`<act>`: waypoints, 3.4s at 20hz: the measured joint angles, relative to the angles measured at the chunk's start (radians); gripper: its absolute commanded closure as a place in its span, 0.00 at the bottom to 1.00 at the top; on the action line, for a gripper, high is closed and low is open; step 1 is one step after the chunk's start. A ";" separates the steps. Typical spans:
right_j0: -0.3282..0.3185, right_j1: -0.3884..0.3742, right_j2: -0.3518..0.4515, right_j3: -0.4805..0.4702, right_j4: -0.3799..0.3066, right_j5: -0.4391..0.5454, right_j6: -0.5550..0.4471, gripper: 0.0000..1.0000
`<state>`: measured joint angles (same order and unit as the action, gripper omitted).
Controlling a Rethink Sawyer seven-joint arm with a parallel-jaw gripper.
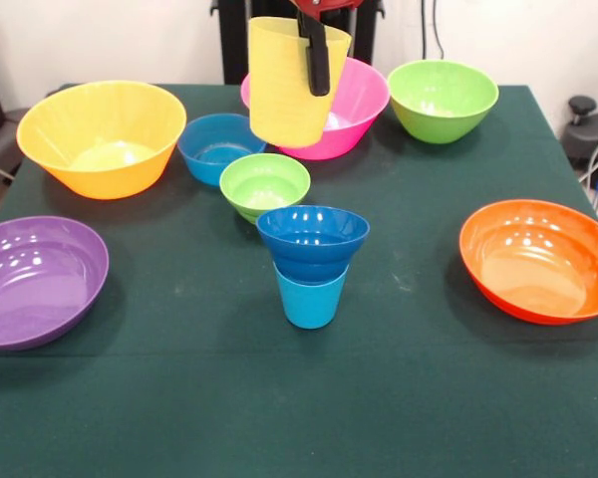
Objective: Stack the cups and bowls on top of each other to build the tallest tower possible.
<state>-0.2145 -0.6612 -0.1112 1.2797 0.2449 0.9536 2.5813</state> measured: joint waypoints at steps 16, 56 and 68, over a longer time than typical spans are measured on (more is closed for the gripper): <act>-0.049 -0.019 0.043 -0.048 -0.112 0.145 -0.024 1.00; -0.026 -0.031 0.134 0.000 -0.173 0.039 -0.024 1.00; -0.045 -0.026 0.150 0.000 -0.192 0.007 -0.024 1.00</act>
<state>-0.2593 -0.6872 0.0384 1.2801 0.0526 0.9603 2.5577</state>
